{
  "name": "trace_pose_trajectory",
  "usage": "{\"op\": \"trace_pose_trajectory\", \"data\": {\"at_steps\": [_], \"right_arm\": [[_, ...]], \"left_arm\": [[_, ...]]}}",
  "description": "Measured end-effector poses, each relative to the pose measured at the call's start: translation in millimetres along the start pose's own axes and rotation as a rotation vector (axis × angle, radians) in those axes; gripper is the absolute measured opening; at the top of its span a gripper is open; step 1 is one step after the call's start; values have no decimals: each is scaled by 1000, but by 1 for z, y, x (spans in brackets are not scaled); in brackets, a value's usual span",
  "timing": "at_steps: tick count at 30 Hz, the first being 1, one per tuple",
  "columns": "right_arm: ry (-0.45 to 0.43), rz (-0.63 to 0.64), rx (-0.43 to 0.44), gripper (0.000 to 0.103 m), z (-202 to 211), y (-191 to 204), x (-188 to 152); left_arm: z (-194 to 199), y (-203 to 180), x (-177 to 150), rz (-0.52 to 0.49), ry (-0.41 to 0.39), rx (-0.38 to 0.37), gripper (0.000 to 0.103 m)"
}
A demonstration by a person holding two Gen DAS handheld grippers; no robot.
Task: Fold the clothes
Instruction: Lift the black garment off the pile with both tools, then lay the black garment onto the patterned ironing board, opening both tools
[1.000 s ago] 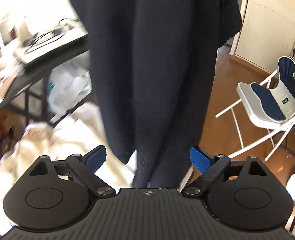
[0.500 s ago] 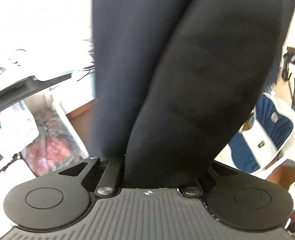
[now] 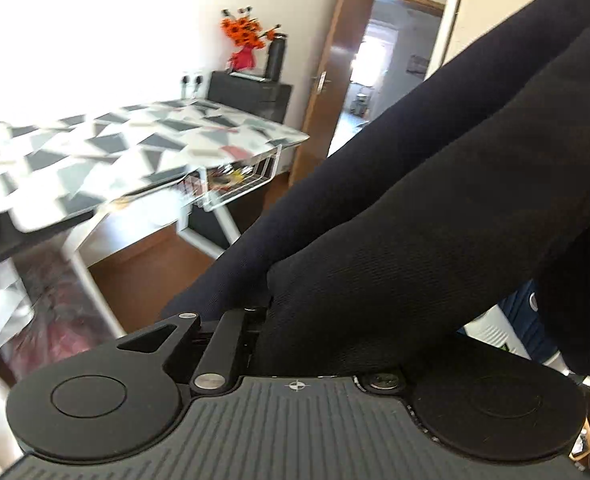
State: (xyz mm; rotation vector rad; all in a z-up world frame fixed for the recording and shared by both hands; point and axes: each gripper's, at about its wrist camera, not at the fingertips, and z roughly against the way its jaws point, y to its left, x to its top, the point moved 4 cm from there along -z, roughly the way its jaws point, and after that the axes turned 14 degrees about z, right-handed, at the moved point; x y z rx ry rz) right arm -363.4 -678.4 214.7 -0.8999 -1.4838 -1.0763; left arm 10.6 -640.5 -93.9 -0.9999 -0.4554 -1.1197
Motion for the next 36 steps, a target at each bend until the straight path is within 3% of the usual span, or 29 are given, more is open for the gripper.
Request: {"op": "trace_pose_trajectory", "data": {"at_steps": [5, 9, 13, 17, 25, 32, 36], "right_arm": [[-37, -15, -62, 13, -75, -39, -11], [-58, -16, -74, 13, -156, -48, -8], [-109, -25, -57, 13, -242, -49, -5], [-121, -90, 13, 13, -327, -45, -14], [-49, -130, 237, 13, -555, 5, -53], [130, -203, 497, 13, -801, 79, -131], [178, -175, 642, 13, -932, 117, -137]], "left_arm": [[-59, 3, 70, -19, -15, -107, 11], [-108, 18, 151, -20, -76, -153, 11], [-143, 33, 227, -16, -177, -153, 11], [-150, 50, 288, 9, -293, -110, 11], [-143, 96, 350, 23, -461, 160, 11], [-185, 147, 381, 166, -539, 510, 11], [-210, 159, 413, 199, -612, 703, 11]]}}
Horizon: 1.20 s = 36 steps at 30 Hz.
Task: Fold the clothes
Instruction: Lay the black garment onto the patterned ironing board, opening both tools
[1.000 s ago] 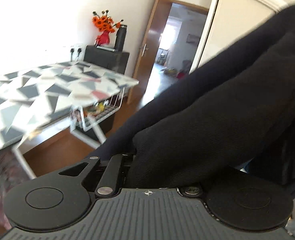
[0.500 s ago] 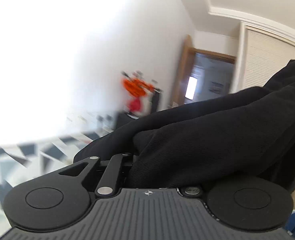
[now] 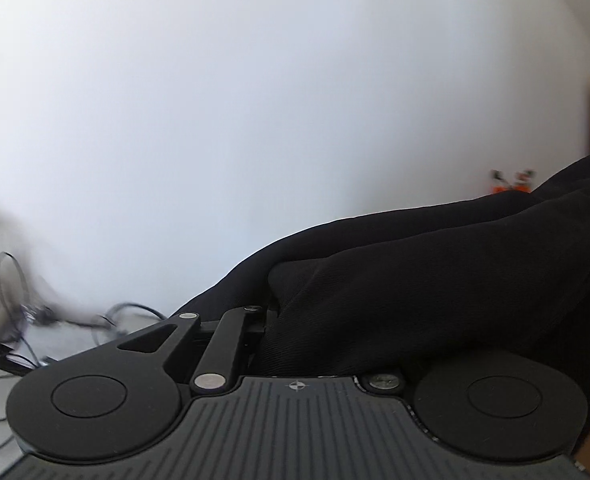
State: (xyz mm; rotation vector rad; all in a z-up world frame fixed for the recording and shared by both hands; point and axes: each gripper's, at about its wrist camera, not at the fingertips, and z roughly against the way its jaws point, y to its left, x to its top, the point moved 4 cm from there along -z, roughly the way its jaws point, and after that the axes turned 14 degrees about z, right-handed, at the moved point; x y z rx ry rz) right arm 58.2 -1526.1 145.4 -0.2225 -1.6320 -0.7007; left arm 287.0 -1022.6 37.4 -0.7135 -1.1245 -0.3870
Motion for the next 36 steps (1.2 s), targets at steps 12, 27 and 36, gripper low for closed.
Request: {"op": "trace_pose_trajectory", "data": {"at_steps": [12, 27, 36], "right_arm": [[463, 219, 180, 13, -146, -74, -161], [872, 104, 144, 51, -37, -59, -281], [873, 185, 194, 69, -22, -54, -248]], "left_arm": [[-85, 21, -131, -57, 292, 407, 12], [-107, 10, -171, -46, 603, 543, 28], [-65, 22, -173, 68, 602, 542, 61]]}}
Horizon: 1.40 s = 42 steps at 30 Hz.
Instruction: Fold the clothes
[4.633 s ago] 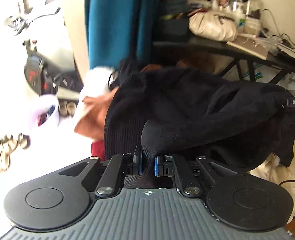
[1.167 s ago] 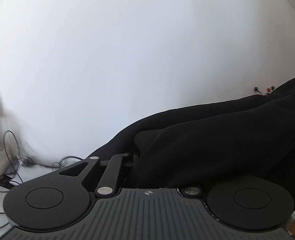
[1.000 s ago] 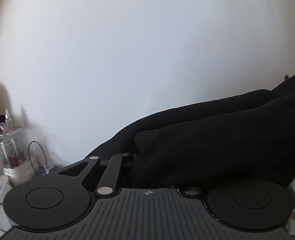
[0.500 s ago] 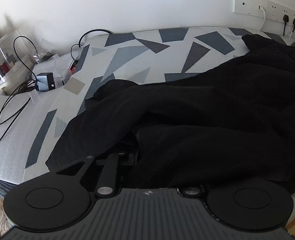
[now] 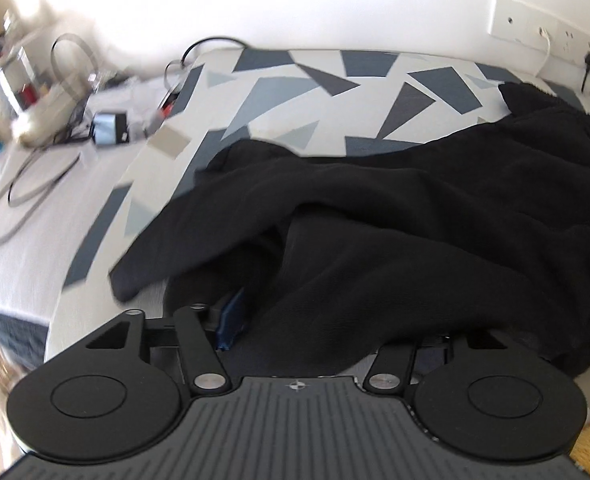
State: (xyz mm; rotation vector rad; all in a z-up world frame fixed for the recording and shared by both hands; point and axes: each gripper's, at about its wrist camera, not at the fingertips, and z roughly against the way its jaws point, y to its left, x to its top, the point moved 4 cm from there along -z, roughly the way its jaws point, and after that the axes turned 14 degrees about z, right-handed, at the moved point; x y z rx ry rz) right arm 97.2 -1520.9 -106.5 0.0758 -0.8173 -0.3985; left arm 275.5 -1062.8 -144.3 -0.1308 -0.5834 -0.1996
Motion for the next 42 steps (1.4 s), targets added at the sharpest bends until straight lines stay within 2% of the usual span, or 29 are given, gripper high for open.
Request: {"op": "trace_pose_trajectory", "data": {"at_steps": [3, 6, 10, 12, 15, 16, 18, 21, 22, 24, 27, 29, 33, 35, 38, 40, 42], "right_arm": [[-31, -33, 29, 70, 5, 3, 7], [-73, -23, 35, 78, -1, 14, 17], [-112, 17, -40, 93, -29, 22, 37], [-104, 11, -98, 96, -51, 21, 48], [9, -22, -130, 90, -92, 25, 54], [56, -24, -125, 84, -106, 29, 53], [151, 21, -140, 80, -128, 43, 43], [150, 127, -216, 77, -143, 65, 31], [149, 138, -219, 72, -147, 71, 30], [144, 121, -209, 72, -158, 79, 32], [135, 146, -231, 75, -183, 93, 47], [122, 165, -242, 82, -204, 100, 61], [118, 152, -263, 82, -229, 102, 83], [128, 96, -240, 81, -227, 99, 88], [110, -12, -169, 80, -203, 90, 96], [28, -71, -177, 89, -179, 78, 106], [-41, -153, -217, 92, -165, 62, 117]], "left_arm": [[4, 11, -5, 77, 21, -14, 64], [-2, 13, -6, 123, 38, -25, 69], [-18, 8, -6, 129, 54, -8, 70], [-28, 2, -6, 105, 58, 18, 70], [-41, -9, -3, 42, 42, 62, 70], [-45, -10, 0, 28, 31, 75, 70], [-53, -12, 6, 1, 11, 100, 67], [-71, -10, 23, -8, 5, 112, 67], [-78, -9, 31, -13, 3, 111, 67], [-92, -9, 49, -23, -2, 104, 67], [-118, -5, 82, -17, -12, 87, 67], [-132, -1, 103, -4, -1, 70, 67], [-134, 16, 132, 22, 55, -14, 71], [-125, 29, 139, 43, 94, -70, 72], [-104, 57, 145, 172, 217, -129, 72], [-94, 69, 157, 239, 202, -187, 76], [-89, 79, 171, 298, 174, -226, 85]]}}
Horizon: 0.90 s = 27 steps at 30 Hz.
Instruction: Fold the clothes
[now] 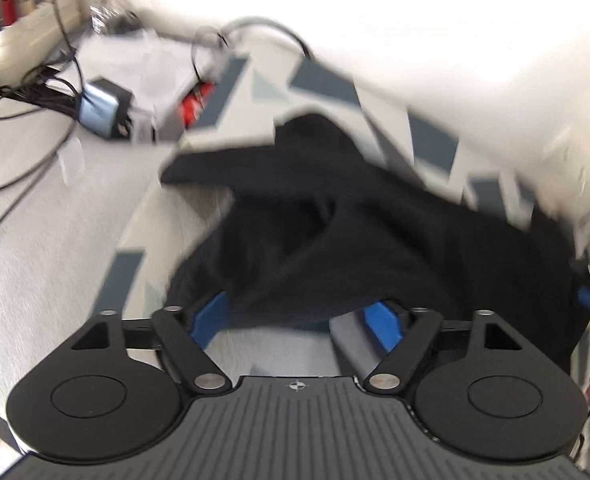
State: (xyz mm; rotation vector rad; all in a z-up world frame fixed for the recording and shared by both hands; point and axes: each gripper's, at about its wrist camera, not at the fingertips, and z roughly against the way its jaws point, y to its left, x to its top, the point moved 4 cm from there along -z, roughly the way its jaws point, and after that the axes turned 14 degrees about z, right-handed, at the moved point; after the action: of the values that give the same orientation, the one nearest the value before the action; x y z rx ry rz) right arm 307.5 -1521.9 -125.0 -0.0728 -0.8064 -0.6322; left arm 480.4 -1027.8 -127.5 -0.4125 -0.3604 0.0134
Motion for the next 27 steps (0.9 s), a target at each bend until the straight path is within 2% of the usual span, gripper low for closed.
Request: {"op": "trace_pose_trajectory", "data": {"at_steps": [2, 6, 8, 10, 12, 14, 15, 16, 17, 18, 19, 20, 22, 26, 27], "right_arm": [[-35, -96, -40, 95, -1, -15, 12], [-28, -278, -152, 96, -29, -36, 16], [-2, -320, -184, 95, -43, -37, 13], [12, -303, -197, 96, -50, -34, 11], [29, -222, -213, 96, -55, -27, 8], [73, -141, -213, 95, -68, -20, -1], [94, -115, -210, 93, -73, -18, -5], [99, -92, -209, 85, -75, -17, -7], [86, -70, -221, 67, -74, -16, -9], [70, -52, -223, 58, -71, -15, -9], [56, -55, -208, 35, -69, -15, -8], [42, -76, -173, 18, -66, -16, -7], [11, -110, -127, 7, -54, -17, -6], [-135, -145, -42, 6, -10, -10, 0], [-170, -148, -13, 6, 2, -7, 2]], "left_arm": [[-3, 1, 16, 46, -26, -29, 85], [-36, -10, 39, 165, -27, 5, 85], [-36, -20, 44, 209, -7, -42, 84], [-24, -30, 41, 191, 0, -119, 84], [-17, -36, 37, 139, -23, -150, 85], [-21, -34, 34, 111, -27, -128, 86], [-27, -29, 35, 141, -5, -110, 86], [-33, -24, 35, 177, 19, -99, 86], [-35, -17, 35, 230, 45, -117, 86], [-34, -13, 33, 271, 60, -148, 86], [-31, -10, 32, 306, 71, -178, 86], [-27, -11, 31, 313, 66, -201, 86], [-17, -14, 29, 322, 62, -233, 86], [-9, -23, 27, 329, 65, -311, 87], [-15, -25, 28, 321, 61, -285, 87]]}}
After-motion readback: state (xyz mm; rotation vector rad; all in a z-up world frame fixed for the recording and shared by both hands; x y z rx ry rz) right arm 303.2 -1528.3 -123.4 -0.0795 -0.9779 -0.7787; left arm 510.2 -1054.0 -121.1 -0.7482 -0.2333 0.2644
